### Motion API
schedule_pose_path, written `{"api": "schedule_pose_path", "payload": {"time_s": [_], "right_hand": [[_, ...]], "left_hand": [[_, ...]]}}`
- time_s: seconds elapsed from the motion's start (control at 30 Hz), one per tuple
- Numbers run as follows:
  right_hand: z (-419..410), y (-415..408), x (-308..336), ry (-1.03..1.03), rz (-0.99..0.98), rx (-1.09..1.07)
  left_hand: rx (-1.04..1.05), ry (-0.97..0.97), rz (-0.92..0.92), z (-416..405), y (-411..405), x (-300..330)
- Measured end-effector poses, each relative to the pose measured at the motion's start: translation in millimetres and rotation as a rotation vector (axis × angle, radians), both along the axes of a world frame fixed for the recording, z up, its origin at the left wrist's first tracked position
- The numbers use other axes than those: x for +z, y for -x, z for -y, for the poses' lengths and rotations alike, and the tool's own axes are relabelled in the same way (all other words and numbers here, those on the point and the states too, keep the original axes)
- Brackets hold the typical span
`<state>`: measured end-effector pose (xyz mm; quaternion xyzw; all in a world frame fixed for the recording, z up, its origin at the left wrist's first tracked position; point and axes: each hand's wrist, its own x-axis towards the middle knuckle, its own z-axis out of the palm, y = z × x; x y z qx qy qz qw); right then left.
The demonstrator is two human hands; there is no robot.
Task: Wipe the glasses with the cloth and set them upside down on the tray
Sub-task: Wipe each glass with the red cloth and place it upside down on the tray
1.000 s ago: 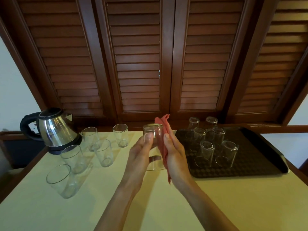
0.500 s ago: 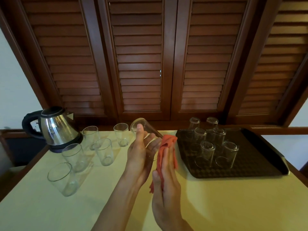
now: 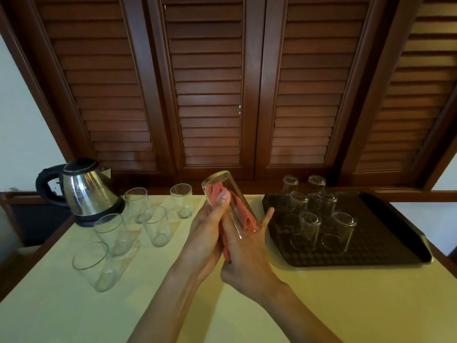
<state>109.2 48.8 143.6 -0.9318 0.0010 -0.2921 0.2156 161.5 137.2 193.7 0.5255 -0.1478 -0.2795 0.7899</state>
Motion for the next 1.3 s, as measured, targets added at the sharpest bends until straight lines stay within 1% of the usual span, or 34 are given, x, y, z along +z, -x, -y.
{"api": "schedule_pose_path", "payload": {"time_s": [0.07,0.1,0.17,0.27,0.3,0.33,0.37,0.4,0.43,0.47,0.5,0.53,0.57,0.6,0.63,0.67,0.7,0.73,0.77,0.8,0.83,0.9,0.93,0.97,1.0,1.03,1.07,1.13,1.17,1.23,1.3], "right_hand": [[-4.3,-5.5,-1.6,-0.130,0.024,0.107],[-7.6,-7.0,0.1,-0.285,0.051,0.233],[-12.9,-4.0,10.7,-0.751,0.050,0.509],[-8.8,6.0,21.8,-1.479,-0.086,0.729],[-5.0,8.3,20.3,-1.687,-0.092,0.829],[-0.6,10.1,19.1,-1.841,-0.088,0.914],[2.9,11.6,17.6,-1.945,-0.083,0.946],[4.3,12.6,17.0,-1.987,-0.077,0.940],[4.6,12.6,17.7,-1.949,-0.067,0.901],[3.6,12.1,20.8,-1.825,-0.051,0.830],[2.4,12.2,27.2,-1.623,-0.028,0.732],[2.1,12.2,34.1,-1.348,0.021,0.643],[4.5,9.4,33.5,-0.979,0.074,0.568],[7.6,3.6,26.3,-0.548,0.100,0.425],[10.3,-1.5,16.7,-0.112,0.122,0.200],[12.3,-5.2,7.2,0.187,0.135,0.018],[11.7,-6.9,2.8,0.285,0.103,-0.051],[9.2,-7.7,-1.6,0.264,0.070,-0.028],[6.8,-8.1,-2.3,0.161,0.087,0.055],[5.0,-7.3,2.1,-0.065,0.103,0.177],[5.7,-4.8,9.2,-0.367,0.077,0.330],[7.6,4.0,23.2,-1.045,-0.021,0.654],[6.3,9.4,28.5,-1.368,-0.070,0.812],[5.1,12.6,31.5,-1.637,-0.089,0.940],[4.7,14.2,31.7,-1.830,-0.080,1.002],[5.0,14.8,30.1,-1.960,-0.073,0.993],[5.0,13.8,26.6,-2.055,-0.066,0.938],[3.6,19.0,25.8,-2.116,-0.064,0.848],[4.3,22.1,24.9,-2.107,-0.076,0.823],[9.0,31.1,24.8,-2.018,-0.126,0.743],[18.8,39.0,28.0,-1.921,-0.197,0.563]], "left_hand": [[-0.004,0.012,0.007,-2.3,-5.1,-1.6],[-0.006,0.013,0.011,-3.4,-6.9,-2.2],[0.000,0.027,0.004,-5.6,-10.0,-3.6],[-0.046,0.136,-0.042,-10.1,-18.1,-2.0],[-0.068,0.156,-0.019,-12.3,-23.0,-1.4],[-0.095,0.164,0.017,-13.8,-28.8,-0.8],[-0.129,0.159,0.063,-15.5,-34.3,0.7],[-0.151,0.132,0.105,-17.4,-39.7,2.7],[-0.157,0.107,0.131,-19.5,-44.9,4.6],[-0.156,0.091,0.125,-21.7,-48.2,7.1],[-0.156,0.076,0.104,-23.6,-47.8,11.8],[-0.163,0.062,0.082,-23.7,-46.3,15.9],[-0.170,0.057,0.058,-22.2,-43.2,19.5],[-0.170,0.065,0.040,-18.9,-39.6,21.4],[-0.149,0.078,0.021,-13.4,-35.1,23.6],[-0.110,0.088,0.000,-7.7,-32.3,23.0],[-0.068,0.091,-0.019,-2.5,-29.2,22.3],[-0.044,0.100,-0.030,0.8,-27.7,20.1],[-0.044,0.125,-0.047,2.8,-26.2,19.9],[-0.077,0.176,-0.067,3.0,-26.6,17.9],[-0.134,0.250,-0.093,1.7,-27.6,15.3],[-0.269,0.428,-0.119,-2.1,-34.0,8.4],[-0.326,0.485,-0.115,-3.8,-37.5,4.9],[-0.363,0.507,-0.097,-4.6,-40.4,3.1],[-0.382,0.505,-0.066,-4.8,-42.7,0.8],[-0.386,0.490,-0.032,-5.0,-44.0,0.0],[-0.373,0.473,-0.003,-5.4,-46.0,-1.3],[-0.332,0.435,0.048,-8.9,-50.7,-4.0],[-0.307,0.422,0.064,-11.5,-53.4,-5.3],[-0.234,0.419,0.049,-17.5,-60.3,-7.1],[-0.158,0.413,0.023,-23.2,-66.7,-7.3]]}}
